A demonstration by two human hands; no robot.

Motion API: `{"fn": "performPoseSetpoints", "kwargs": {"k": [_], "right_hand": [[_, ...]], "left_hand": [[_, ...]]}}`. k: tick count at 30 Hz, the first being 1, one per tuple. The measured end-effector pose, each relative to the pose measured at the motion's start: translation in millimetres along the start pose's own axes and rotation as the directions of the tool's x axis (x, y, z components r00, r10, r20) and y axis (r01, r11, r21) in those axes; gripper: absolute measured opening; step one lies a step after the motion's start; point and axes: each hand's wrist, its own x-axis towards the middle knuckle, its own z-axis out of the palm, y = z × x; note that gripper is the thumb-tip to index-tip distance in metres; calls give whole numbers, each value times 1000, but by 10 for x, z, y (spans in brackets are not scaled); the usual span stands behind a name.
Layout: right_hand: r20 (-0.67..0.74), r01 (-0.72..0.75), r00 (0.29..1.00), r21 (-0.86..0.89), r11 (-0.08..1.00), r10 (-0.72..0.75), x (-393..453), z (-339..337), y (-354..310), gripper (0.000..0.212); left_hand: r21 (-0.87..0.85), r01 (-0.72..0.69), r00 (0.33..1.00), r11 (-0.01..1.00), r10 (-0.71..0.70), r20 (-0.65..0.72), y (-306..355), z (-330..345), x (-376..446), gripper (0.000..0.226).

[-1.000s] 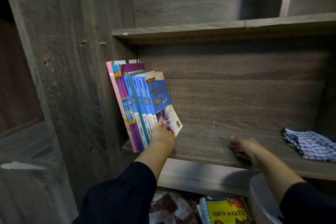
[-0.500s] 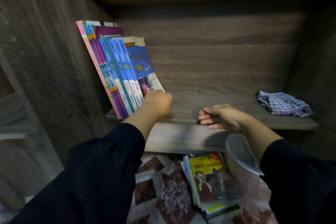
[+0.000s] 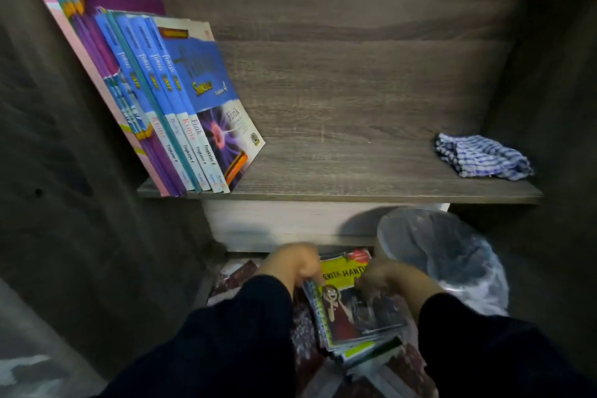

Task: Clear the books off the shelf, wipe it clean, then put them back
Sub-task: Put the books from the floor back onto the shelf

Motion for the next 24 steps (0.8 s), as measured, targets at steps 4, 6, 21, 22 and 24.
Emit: {"fn": "performPoseSetpoints", "kwargs": {"k": [4,6,21,22,24], "right_hand": [[-138,-78,986,87,993,89,185,301,217,19],[-183,-145,967,167,975,175,355,370,262,19],[-67,-162,954,700,696,291,654,644,685,51],[-71,-152,955,715,683,286,673,656,685,53],[-60,-154,954,740,654,292,707,672,677,59]], "left_hand": [[-81,31,992,996,-40,-117,-186,346,378,46],[-206,47,988,977,-76,-137,-218,471,515,47],[-903,25,982,429,-181,-58,-292,1180,956,69],[-898,42,983,437,-178,-41,-285,1153,899,55],[-906,62,984,419,-180,-15,-317,1157,907,44]]}}
